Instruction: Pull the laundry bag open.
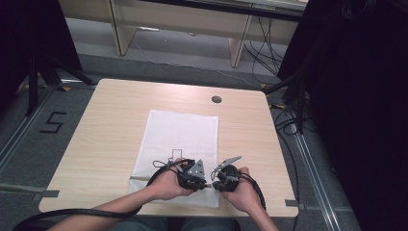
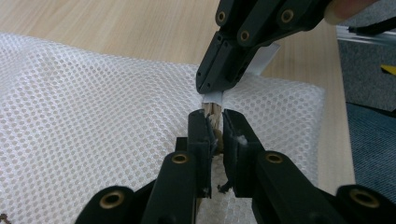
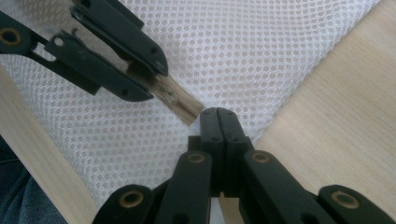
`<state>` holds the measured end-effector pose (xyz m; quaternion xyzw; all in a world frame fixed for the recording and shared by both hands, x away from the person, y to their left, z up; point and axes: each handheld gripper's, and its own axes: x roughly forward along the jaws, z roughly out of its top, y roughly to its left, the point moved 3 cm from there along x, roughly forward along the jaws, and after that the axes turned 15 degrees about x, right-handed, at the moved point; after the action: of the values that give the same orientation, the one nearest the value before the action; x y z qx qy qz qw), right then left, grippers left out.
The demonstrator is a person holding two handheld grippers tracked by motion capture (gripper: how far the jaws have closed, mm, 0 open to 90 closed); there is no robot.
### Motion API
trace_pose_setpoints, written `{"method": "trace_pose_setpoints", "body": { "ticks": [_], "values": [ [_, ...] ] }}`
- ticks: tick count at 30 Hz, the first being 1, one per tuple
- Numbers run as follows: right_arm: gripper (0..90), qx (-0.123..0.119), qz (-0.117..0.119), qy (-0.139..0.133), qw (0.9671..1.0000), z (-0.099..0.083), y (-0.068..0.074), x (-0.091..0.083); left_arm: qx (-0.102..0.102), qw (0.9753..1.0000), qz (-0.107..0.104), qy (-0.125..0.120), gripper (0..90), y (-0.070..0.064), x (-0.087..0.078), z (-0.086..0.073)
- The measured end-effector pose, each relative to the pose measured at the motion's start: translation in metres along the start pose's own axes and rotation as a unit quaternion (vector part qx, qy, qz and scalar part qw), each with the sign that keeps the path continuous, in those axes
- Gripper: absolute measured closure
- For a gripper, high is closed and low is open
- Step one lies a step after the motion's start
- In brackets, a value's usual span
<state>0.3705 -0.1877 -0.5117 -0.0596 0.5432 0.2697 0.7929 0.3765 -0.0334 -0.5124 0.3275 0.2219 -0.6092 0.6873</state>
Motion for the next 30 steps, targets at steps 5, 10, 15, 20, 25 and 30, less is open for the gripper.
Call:
{"method": "trace_pose_setpoints", "body": {
  "ticks": [5,10,15,20,25,30],
  "values": [
    [90.0,0.0,-0.001,-0.001,1.0,0.0,-0.0003,0.0002,-0.001,1.0,0.003,-0.003,81.6,-0.0007,-0.0022,-0.0013],
    [90.0,0.006,0.001,0.004,1.0,-0.0005,0.0005,-0.0006,-0.006,1.0,0.002,-0.004,81.6,-0.0006,-0.0044,-0.0026],
    [90.0,-0.001,0.001,-0.002,1.0,0.0001,-0.0008,0.0002,-0.004,1.0,0.004,-0.003,81.6,-0.0008,-0.0052,-0.0029],
    [90.0,-0.004,0.001,-0.002,1.0,0.0,-0.0008,0.0,-0.003,1.0,0.002,-0.003,81.6,-0.001,-0.0053,-0.0032],
    [90.0,0.006,0.001,0.003,1.0,-0.0005,0.0005,-0.0005,-0.003,1.0,0.004,-0.003,81.6,-0.0005,-0.0086,-0.005],
    [90.0,-0.001,0.0,-0.002,1.0,0.0001,-0.0006,0.0002,-0.006,1.0,0.004,-0.005,81.6,-0.0006,-0.009,-0.0058]
  ]
}}
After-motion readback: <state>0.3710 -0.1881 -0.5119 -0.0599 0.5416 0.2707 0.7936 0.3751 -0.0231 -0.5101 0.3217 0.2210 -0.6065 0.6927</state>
